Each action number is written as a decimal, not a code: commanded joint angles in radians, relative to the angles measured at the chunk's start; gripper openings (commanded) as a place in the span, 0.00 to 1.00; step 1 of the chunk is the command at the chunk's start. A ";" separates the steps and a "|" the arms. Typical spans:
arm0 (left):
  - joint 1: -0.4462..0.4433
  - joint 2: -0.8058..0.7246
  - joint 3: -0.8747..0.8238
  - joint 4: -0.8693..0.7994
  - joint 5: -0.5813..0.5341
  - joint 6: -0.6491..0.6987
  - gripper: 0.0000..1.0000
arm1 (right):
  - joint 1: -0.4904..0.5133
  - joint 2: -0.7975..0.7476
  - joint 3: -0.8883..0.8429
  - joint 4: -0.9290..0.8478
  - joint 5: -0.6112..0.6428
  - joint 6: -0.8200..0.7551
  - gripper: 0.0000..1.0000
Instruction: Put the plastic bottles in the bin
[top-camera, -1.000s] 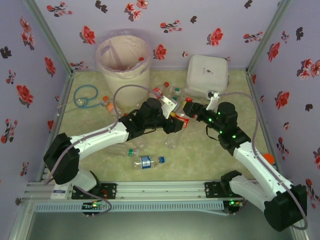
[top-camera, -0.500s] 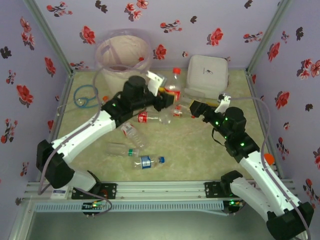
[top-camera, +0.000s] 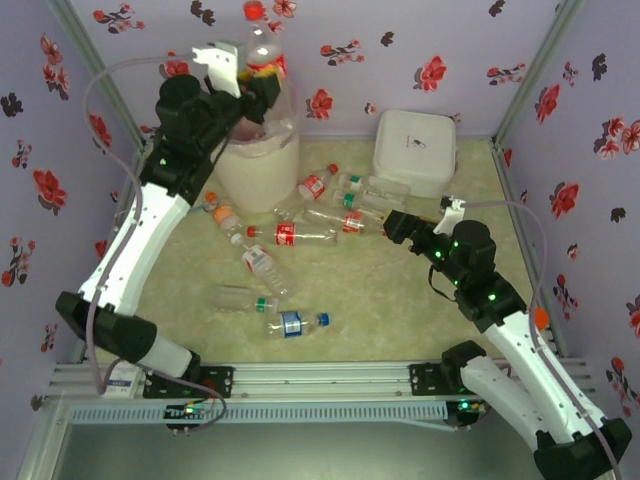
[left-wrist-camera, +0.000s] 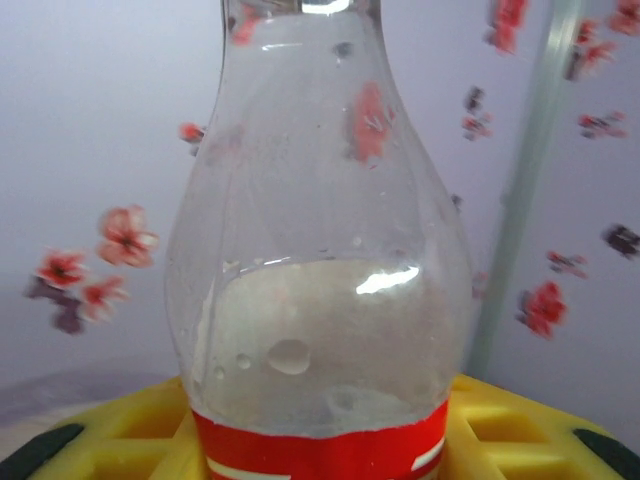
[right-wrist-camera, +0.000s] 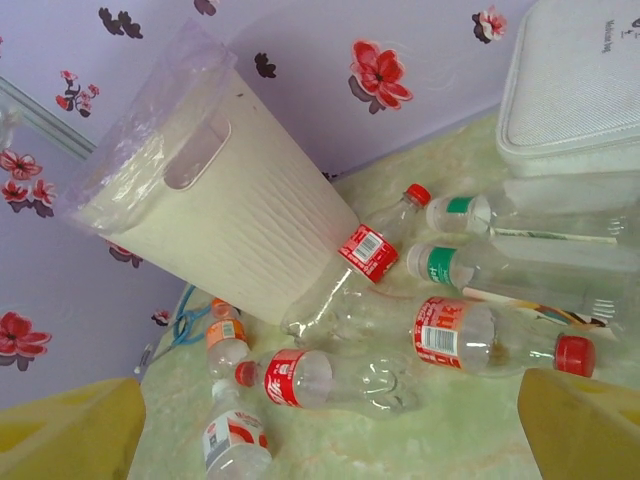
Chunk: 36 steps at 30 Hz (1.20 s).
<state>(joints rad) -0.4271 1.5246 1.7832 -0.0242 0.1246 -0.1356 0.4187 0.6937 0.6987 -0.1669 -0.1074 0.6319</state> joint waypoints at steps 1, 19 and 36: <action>0.071 0.083 0.090 0.061 -0.066 -0.028 0.00 | -0.002 -0.025 0.010 -0.049 0.001 0.006 0.96; 0.164 0.392 0.231 -0.249 -0.087 0.049 0.00 | -0.003 -0.085 0.067 -0.262 0.048 -0.098 0.98; 0.168 0.343 0.101 -0.241 -0.047 0.024 0.78 | -0.003 -0.080 0.054 -0.299 0.063 -0.136 0.99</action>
<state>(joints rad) -0.2634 1.9137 1.8572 -0.2703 0.0555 -0.1184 0.4187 0.6170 0.7330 -0.4755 -0.0628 0.5262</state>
